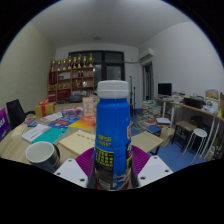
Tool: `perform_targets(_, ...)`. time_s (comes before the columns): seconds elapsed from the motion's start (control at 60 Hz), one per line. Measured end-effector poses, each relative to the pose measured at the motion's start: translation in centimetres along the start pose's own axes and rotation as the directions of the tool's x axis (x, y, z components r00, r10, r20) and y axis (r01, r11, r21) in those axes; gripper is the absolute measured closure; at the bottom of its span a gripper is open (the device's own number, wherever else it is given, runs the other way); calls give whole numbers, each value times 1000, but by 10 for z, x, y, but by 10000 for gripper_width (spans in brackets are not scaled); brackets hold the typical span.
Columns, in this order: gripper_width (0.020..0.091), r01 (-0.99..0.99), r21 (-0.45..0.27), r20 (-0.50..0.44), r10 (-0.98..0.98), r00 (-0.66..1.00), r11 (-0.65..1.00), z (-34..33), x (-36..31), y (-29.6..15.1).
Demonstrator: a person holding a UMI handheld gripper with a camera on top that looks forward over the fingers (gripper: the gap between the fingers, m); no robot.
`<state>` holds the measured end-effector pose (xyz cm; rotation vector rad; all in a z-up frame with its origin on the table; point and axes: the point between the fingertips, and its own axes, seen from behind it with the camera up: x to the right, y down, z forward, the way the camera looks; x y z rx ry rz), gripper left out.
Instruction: Pour water
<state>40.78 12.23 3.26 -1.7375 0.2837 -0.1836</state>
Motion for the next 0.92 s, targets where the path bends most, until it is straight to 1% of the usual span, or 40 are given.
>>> perform_targets(0.067,598,11,-5,-1,-11,1000,1000,-2,0,-1)
perform_targets(0.083,586,12,-5,-1,-12,1000,1000,9,3,1)
perform_targets(0.133,533,18,-11,-1,-18,1000,1000,-2,-1,0)
perform_targets(0.183,478,21,-44,11,-21,1000,999,-7,-3,4)
perform_targets(0.2,439,19,-65,15,-18,1000,998,-2,-5,8)
perform_targets(0.233,383,16,-124,14,-15,1000,992,-7,-5,19)
perform_targets(0.267,269,16,-164,9,-15,1000,986,-14,-4,28)
perform_targets(0.283,243,18,-172,8,-17,1000,985,-17,-4,30)
perform_targets(0.433,265,55,-193,-27,-62,998,980,-66,4,28)
perform_targets(0.55,264,39,-201,-20,-44,999,979,-123,-9,8)
perform_targets(0.667,270,44,-204,-17,-49,999,978,-191,-36,-24)
perform_targets(0.783,269,56,-208,-34,-64,997,977,-262,-57,-58)
perform_targets(0.917,272,-14,-223,-61,0,998,975,-348,-94,-92)
